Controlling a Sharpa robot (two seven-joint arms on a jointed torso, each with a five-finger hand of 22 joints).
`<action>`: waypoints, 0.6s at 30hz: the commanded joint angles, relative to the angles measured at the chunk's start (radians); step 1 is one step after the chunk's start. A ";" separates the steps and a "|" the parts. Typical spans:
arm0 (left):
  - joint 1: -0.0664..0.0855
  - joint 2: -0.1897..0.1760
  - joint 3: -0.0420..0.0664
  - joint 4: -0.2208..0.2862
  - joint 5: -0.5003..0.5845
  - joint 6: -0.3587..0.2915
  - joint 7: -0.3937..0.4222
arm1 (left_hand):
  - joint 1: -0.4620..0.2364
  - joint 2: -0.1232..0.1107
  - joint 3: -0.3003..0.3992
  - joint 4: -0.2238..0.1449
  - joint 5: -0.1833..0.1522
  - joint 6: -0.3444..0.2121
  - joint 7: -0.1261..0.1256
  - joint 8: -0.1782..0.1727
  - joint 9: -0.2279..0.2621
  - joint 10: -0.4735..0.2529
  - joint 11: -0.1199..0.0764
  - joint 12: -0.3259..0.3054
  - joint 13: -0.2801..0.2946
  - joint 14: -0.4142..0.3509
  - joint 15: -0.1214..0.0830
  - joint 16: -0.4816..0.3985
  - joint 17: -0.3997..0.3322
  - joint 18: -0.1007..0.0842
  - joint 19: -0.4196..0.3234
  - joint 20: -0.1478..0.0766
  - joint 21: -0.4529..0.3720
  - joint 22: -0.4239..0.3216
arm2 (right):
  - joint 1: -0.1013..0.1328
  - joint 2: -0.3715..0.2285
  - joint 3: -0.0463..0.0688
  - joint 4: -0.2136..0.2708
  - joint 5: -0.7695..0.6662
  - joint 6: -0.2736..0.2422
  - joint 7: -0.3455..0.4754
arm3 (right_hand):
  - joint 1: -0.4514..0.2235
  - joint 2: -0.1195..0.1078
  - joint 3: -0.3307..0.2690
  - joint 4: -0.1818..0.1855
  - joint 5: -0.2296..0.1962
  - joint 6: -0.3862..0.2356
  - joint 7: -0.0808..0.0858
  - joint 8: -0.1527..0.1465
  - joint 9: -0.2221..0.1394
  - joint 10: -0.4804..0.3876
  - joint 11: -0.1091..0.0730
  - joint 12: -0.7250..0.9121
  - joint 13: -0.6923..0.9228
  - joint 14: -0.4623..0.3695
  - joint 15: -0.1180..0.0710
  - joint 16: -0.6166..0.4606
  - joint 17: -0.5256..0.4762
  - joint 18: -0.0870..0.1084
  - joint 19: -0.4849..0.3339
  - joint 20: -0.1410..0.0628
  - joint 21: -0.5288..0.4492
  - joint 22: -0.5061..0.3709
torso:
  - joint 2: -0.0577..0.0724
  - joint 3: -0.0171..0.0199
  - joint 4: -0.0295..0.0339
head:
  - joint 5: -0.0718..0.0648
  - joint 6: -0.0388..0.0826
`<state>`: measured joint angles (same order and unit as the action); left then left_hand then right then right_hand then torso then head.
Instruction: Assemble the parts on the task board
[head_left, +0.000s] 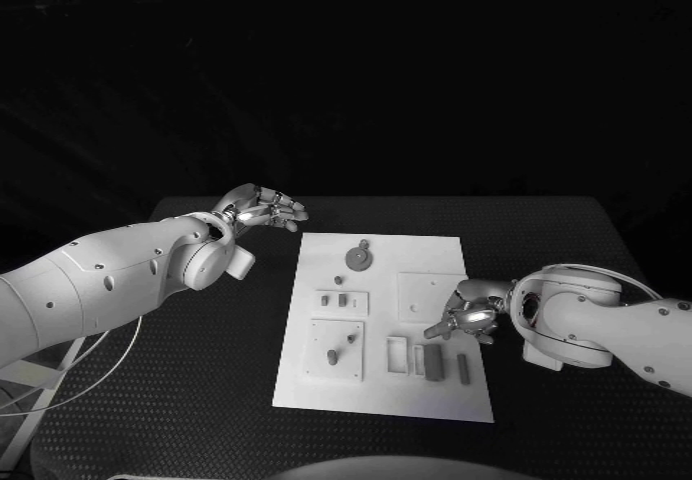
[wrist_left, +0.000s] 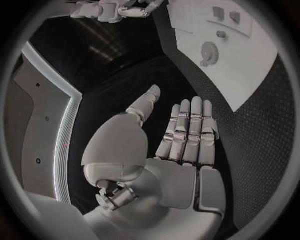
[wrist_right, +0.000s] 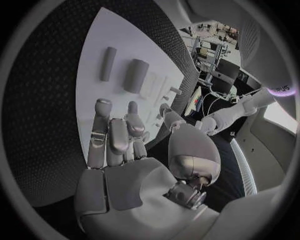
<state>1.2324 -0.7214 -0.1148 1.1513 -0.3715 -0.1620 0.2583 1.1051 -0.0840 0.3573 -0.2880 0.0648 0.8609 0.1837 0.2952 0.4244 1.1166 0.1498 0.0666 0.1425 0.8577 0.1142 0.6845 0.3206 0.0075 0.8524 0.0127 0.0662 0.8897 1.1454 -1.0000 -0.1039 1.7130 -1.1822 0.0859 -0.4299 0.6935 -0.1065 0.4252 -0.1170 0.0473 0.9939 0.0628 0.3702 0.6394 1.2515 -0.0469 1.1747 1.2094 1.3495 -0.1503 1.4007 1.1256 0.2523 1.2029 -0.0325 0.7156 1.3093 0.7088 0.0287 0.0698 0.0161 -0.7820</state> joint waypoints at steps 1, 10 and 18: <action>0.000 0.000 0.001 0.005 0.007 0.014 0.008 | -0.005 0.003 -0.008 0.000 -0.005 -0.007 0.001 0.001 -0.001 -0.004 0.000 0.003 -0.002 0.005 0.001 -0.006 0.001 0.000 0.006 0.003 0.002 -0.002 | -0.002 0.005 -0.008 -0.010 0.012 0.101 -0.072 | -0.014 0.007 0.002 0.009 0.002 0.014 0.003 -0.005 0.002 0.015 0.001 0.012 0.011 0.013 -0.001 0.012 0.013 0.010 0.005 -0.012 0.014 0.025 | -0.001 0.0001 -0.0040 | -0.005 -0.002; 0.000 -0.005 0.001 0.012 0.007 0.013 0.009 | -0.004 0.003 -0.008 -0.001 -0.004 -0.007 0.001 0.001 -0.001 -0.005 0.000 0.003 -0.002 0.005 0.001 -0.007 0.002 0.000 0.005 0.003 0.002 -0.002 | -0.021 0.011 -0.021 -0.019 -0.028 0.094 -0.080 | -0.043 0.008 0.005 0.017 0.002 0.024 0.000 -0.010 0.007 0.027 -0.002 0.020 0.024 0.013 -0.003 0.023 0.018 0.010 0.000 -0.018 0.033 0.024 | 0.000 -0.0015 -0.0043 | -0.008 -0.012; 0.000 -0.005 0.001 0.014 0.007 0.014 0.009 | -0.004 0.003 -0.008 -0.001 -0.004 -0.007 0.001 0.001 -0.002 -0.005 0.000 0.003 -0.002 0.005 0.001 -0.007 0.002 0.000 0.005 0.003 0.002 -0.003 | -0.044 0.033 -0.023 -0.028 -0.027 0.081 -0.080 | -0.051 0.006 0.007 0.018 0.002 0.026 -0.001 -0.012 0.008 0.029 -0.003 0.020 0.026 0.012 -0.004 0.025 0.016 0.010 -0.003 -0.019 0.038 0.023 | -0.001 -0.0020 -0.0040 | -0.009 -0.018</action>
<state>1.2323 -0.7274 -0.1147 1.1612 -0.3709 -0.1613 0.2586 1.1051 -0.0841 0.3546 -0.2908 0.0647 0.8610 0.1837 0.2952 0.4245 1.1166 0.1498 0.0666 0.1414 0.8577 0.1142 0.6808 0.3215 0.0075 0.8524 0.0127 0.0662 0.8884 1.1073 -0.9706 -0.1258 1.6851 -1.1963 0.1547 -0.5009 0.6513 -0.1040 0.4320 -0.1046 0.0472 1.0124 0.0616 0.3637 0.6466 1.2727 -0.0500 1.1888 1.2338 1.3597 -0.1500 1.4204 1.1422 0.2466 1.2022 -0.0463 0.7477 1.3093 0.7083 0.0264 0.0651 0.0067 -0.7978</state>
